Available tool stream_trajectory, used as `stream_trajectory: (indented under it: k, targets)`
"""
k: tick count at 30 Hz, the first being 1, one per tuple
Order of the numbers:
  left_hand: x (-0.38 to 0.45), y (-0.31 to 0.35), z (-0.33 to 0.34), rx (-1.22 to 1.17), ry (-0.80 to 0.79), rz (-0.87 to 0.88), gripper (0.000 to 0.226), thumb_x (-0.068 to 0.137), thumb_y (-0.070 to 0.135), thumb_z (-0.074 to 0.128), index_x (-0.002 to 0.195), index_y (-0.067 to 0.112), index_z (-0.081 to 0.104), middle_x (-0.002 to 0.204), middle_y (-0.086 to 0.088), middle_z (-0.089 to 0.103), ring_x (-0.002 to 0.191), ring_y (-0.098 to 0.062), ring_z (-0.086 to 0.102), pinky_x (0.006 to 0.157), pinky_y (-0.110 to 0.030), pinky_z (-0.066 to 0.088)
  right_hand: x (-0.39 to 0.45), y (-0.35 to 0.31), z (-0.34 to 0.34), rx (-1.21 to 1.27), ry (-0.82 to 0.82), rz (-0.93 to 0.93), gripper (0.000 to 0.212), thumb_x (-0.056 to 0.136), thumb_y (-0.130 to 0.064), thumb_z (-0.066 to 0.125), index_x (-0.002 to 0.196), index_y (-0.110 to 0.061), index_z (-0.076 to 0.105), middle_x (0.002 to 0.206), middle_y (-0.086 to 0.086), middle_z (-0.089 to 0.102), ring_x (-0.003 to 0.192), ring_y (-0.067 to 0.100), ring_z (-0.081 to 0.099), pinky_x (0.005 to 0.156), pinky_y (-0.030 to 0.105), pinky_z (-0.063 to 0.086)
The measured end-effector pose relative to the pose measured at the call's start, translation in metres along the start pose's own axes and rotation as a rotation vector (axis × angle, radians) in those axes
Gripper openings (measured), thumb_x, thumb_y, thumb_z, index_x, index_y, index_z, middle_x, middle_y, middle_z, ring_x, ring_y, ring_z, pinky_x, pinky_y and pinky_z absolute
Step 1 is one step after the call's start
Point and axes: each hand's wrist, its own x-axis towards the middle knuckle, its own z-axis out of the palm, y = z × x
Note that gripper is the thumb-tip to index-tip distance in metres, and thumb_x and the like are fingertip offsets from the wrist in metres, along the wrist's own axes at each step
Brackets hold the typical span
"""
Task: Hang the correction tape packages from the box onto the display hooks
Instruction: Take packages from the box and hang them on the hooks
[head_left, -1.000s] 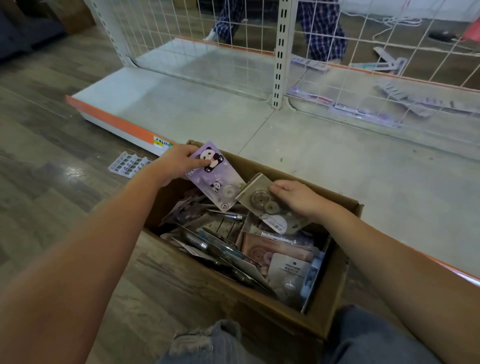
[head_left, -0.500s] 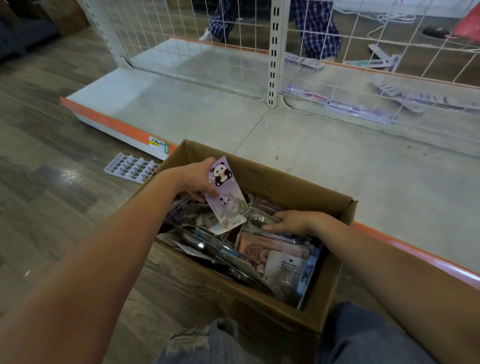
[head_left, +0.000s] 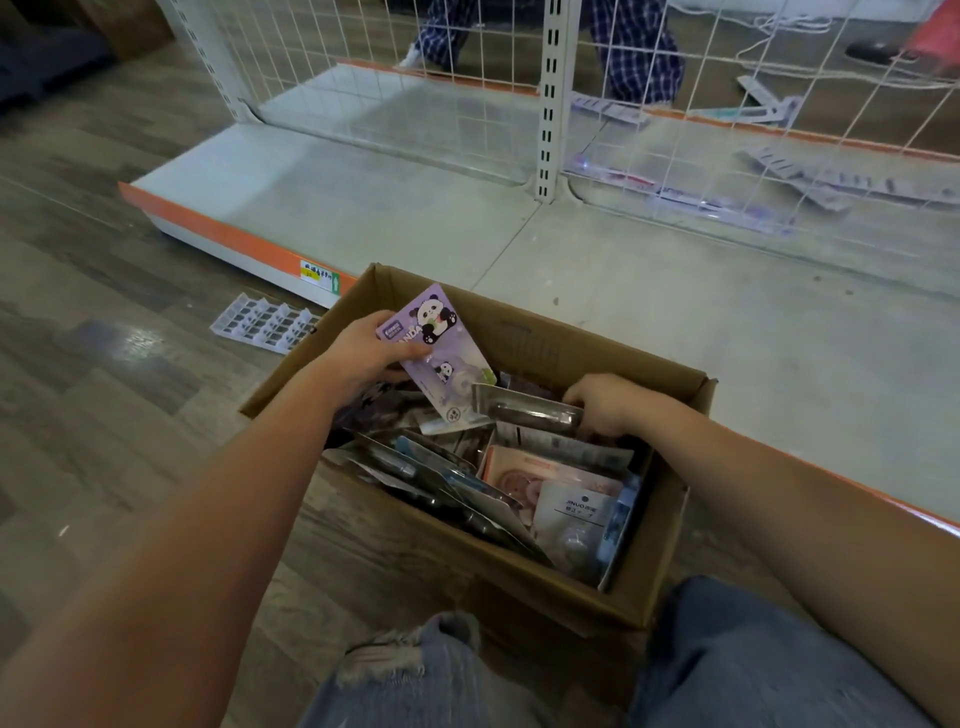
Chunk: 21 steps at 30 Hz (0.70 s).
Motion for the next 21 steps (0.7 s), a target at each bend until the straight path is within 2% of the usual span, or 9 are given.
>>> stream_trajectory:
  k: [4, 7, 10, 13, 14, 16, 18, 19, 21]
  targets:
    - [-0.005, -0.005, 0.016, 0.026, -0.077, 0.005, 0.026, 0.084, 0.010, 0.069, 0.107, 0.017, 0.060, 0.105, -0.004, 0.067, 0.098, -0.019, 0.066, 0.088, -0.038, 0.055, 0.000, -0.010, -0.011, -0.026, 0.176, -0.033, 0.011, 0.090, -0.012, 0.057, 0.086, -0.019, 0.065, 0.079, -0.002, 0.060, 0.077, 0.016, 0.057, 0.054, 0.021, 0.036]
    - [-0.004, -0.008, 0.028, 0.053, -0.049, 0.025, 0.022, 0.087, 0.011, 0.065, 0.106, 0.021, 0.060, 0.102, 0.001, 0.066, 0.099, -0.017, 0.064, 0.089, -0.038, 0.054, -0.001, -0.014, -0.019, -0.009, 0.280, -0.061, 0.007, 0.088, -0.021, 0.060, 0.083, -0.020, 0.064, 0.082, 0.000, 0.062, 0.076, 0.016, 0.056, 0.051, 0.021, 0.033]
    - [-0.004, -0.008, 0.033, 0.075, 0.012, 0.080, 0.019, 0.091, 0.015, 0.061, 0.109, 0.020, 0.062, 0.097, 0.009, 0.064, 0.094, -0.006, 0.060, 0.081, -0.026, 0.048, -0.005, -0.014, -0.029, 0.074, 0.341, -0.107, 0.023, 0.086, -0.033, 0.064, 0.078, -0.011, 0.065, 0.071, 0.002, 0.057, 0.070, 0.017, 0.051, 0.051, 0.022, 0.032]
    - [-0.002, -0.005, 0.032, 0.039, 0.059, 0.123, 0.013, 0.093, 0.018, 0.058, 0.106, 0.019, 0.063, 0.096, 0.006, 0.067, 0.091, -0.007, 0.063, 0.077, -0.024, 0.048, -0.008, -0.019, -0.043, 0.229, 0.433, -0.125, 0.043, 0.085, -0.035, 0.067, 0.084, 0.007, 0.066, 0.074, 0.026, 0.056, 0.066, 0.020, 0.045, 0.054, 0.029, 0.027]
    - [-0.002, -0.002, 0.030, 0.009, 0.083, 0.128, 0.012, 0.094, 0.019, 0.057, 0.105, 0.018, 0.063, 0.094, 0.005, 0.068, 0.089, -0.008, 0.064, 0.073, -0.023, 0.049, -0.011, -0.022, -0.049, 0.285, 0.463, -0.138, 0.044, 0.084, -0.035, 0.067, 0.088, 0.008, 0.066, 0.077, 0.028, 0.056, 0.066, 0.020, 0.044, 0.055, 0.030, 0.027]
    - [0.000, 0.003, 0.025, -0.105, 0.125, 0.125, 0.011, 0.097, 0.022, 0.052, 0.103, 0.019, 0.060, 0.096, 0.000, 0.069, 0.089, -0.015, 0.066, 0.070, -0.026, 0.052, -0.016, -0.028, -0.060, 0.315, 0.452, -0.179, 0.040, 0.085, -0.034, 0.067, 0.091, 0.006, 0.068, 0.079, 0.024, 0.059, 0.068, 0.020, 0.046, 0.057, 0.029, 0.029]
    - [0.003, 0.005, 0.022, -0.189, 0.133, 0.091, 0.014, 0.100, 0.027, 0.046, 0.108, 0.020, 0.056, 0.103, -0.007, 0.068, 0.094, -0.022, 0.067, 0.078, -0.037, 0.056, -0.019, -0.035, -0.067, 0.205, 0.353, -0.209, 0.036, 0.089, -0.032, 0.063, 0.095, 0.003, 0.067, 0.086, 0.018, 0.062, 0.072, 0.017, 0.049, 0.058, 0.026, 0.032]
    - [0.003, 0.004, 0.023, -0.163, 0.121, 0.066, 0.017, 0.101, 0.029, 0.042, 0.112, 0.019, 0.052, 0.104, -0.007, 0.067, 0.093, -0.022, 0.067, 0.081, -0.039, 0.055, -0.020, -0.039, -0.066, 0.129, 0.297, -0.210, 0.034, 0.090, -0.032, 0.061, 0.096, 0.001, 0.065, 0.086, 0.013, 0.059, 0.074, 0.016, 0.048, 0.058, 0.025, 0.032]
    - [0.001, -0.002, 0.028, -0.047, 0.069, 0.013, 0.020, 0.103, 0.031, 0.034, 0.112, 0.018, 0.046, 0.098, -0.003, 0.064, 0.085, -0.018, 0.065, 0.076, -0.036, 0.055, -0.016, -0.046, -0.056, -0.027, 0.193, -0.201, 0.028, 0.094, -0.033, 0.054, 0.094, -0.006, 0.059, 0.086, 0.003, 0.052, 0.081, 0.017, 0.048, 0.060, 0.027, 0.033]
